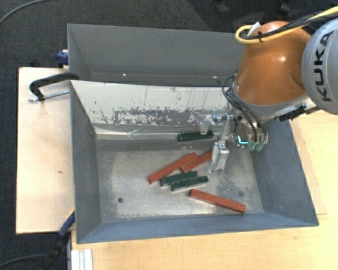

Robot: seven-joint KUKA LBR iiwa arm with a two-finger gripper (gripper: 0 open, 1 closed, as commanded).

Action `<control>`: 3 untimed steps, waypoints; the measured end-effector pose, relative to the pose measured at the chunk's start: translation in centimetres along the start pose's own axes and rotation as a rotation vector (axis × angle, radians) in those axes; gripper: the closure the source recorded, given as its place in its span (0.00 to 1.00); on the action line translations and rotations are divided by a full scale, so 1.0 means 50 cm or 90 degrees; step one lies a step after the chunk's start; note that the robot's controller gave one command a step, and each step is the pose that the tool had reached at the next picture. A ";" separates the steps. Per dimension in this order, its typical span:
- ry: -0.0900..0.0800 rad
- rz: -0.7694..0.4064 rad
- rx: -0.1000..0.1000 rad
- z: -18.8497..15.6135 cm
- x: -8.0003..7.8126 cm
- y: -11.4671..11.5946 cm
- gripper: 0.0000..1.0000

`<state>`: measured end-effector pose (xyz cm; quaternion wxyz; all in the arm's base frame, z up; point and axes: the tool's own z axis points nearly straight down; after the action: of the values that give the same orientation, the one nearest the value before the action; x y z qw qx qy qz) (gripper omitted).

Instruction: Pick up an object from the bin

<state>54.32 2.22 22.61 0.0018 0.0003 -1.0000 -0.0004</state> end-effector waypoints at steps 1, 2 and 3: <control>0.000 -0.207 0.000 0.315 -0.020 0.116 0.00; -0.005 -0.205 0.000 0.308 -0.025 0.116 1.00; -0.010 -0.216 0.001 0.107 -0.009 0.096 1.00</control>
Offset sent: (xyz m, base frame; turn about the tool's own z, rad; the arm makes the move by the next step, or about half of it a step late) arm 0.0100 0.0570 -0.1557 -0.3238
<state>54.76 7.03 17.26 -0.0062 0.1691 -0.9856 0.0002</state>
